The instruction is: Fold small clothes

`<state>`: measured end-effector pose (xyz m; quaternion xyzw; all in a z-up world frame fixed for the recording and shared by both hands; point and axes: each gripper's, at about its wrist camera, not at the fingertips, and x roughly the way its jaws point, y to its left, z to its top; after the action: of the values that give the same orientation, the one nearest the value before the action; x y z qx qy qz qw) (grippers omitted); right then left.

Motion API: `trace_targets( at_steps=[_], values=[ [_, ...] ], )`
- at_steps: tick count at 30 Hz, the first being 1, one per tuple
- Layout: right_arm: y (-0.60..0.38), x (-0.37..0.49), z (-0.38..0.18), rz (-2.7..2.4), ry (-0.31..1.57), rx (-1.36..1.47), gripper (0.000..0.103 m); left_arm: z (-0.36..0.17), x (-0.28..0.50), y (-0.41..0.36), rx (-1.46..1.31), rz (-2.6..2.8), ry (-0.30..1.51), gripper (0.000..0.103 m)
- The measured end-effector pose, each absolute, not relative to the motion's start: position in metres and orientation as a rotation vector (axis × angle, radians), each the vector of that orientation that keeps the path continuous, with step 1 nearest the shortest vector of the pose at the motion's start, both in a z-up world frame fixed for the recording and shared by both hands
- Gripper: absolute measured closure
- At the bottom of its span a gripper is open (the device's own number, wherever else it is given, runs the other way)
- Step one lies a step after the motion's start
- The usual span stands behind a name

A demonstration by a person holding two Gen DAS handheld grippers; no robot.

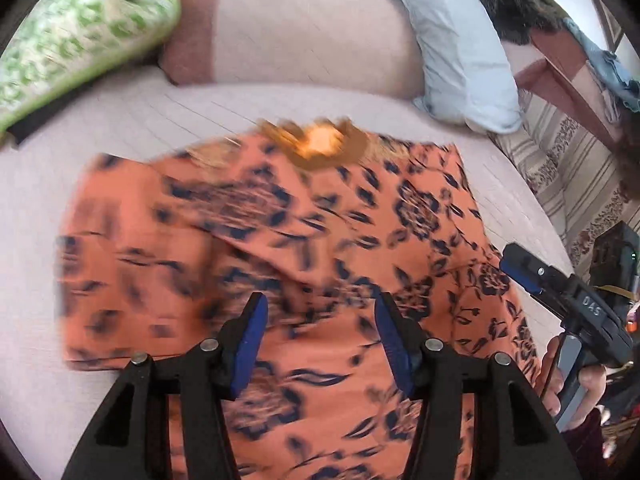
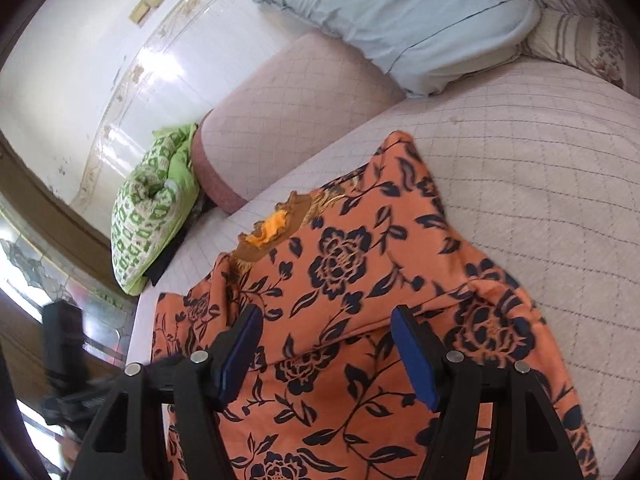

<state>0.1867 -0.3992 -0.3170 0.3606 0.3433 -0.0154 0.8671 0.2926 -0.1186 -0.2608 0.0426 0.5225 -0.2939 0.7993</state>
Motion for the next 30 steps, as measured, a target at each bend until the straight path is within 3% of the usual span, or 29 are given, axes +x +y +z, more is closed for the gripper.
trace_targets(
  at_steps=[4,10,21,26,27,28,29,30],
  values=[
    [-0.373,0.200,-0.316,0.043,0.738,0.722,0.033,-0.248,0.314,-0.059,0.037,-0.455,1.051,0.031],
    [-0.305,0.228,-0.307,0.115,0.778,0.461,0.033,-0.287,0.344,0.015,-0.135,-0.147,1.151,0.031],
    [-0.176,0.301,-0.304,0.093,0.855,-0.143,0.027,-0.316,0.357,0.029,-0.256,-0.176,1.263,0.031],
    [-0.158,0.349,-0.337,0.020,0.997,-0.329,0.027,-0.313,0.357,0.032,-0.271,-0.219,1.260,0.031],
    [-0.163,0.354,-0.339,0.010,1.004,-0.326,0.032,-0.312,0.358,0.033,-0.273,-0.226,1.263,0.031],
    [-0.169,0.356,-0.338,0.008,0.996,-0.294,0.062,-0.312,0.358,0.034,-0.276,-0.229,1.267,0.031],
    [-0.178,0.358,-0.334,-0.005,1.004,-0.252,0.078,-0.314,0.358,0.034,-0.279,-0.227,1.269,0.031],
    [-0.192,0.356,-0.326,-0.021,0.994,-0.176,0.083,-0.314,0.359,0.035,-0.283,-0.224,1.270,0.031]
  ],
)
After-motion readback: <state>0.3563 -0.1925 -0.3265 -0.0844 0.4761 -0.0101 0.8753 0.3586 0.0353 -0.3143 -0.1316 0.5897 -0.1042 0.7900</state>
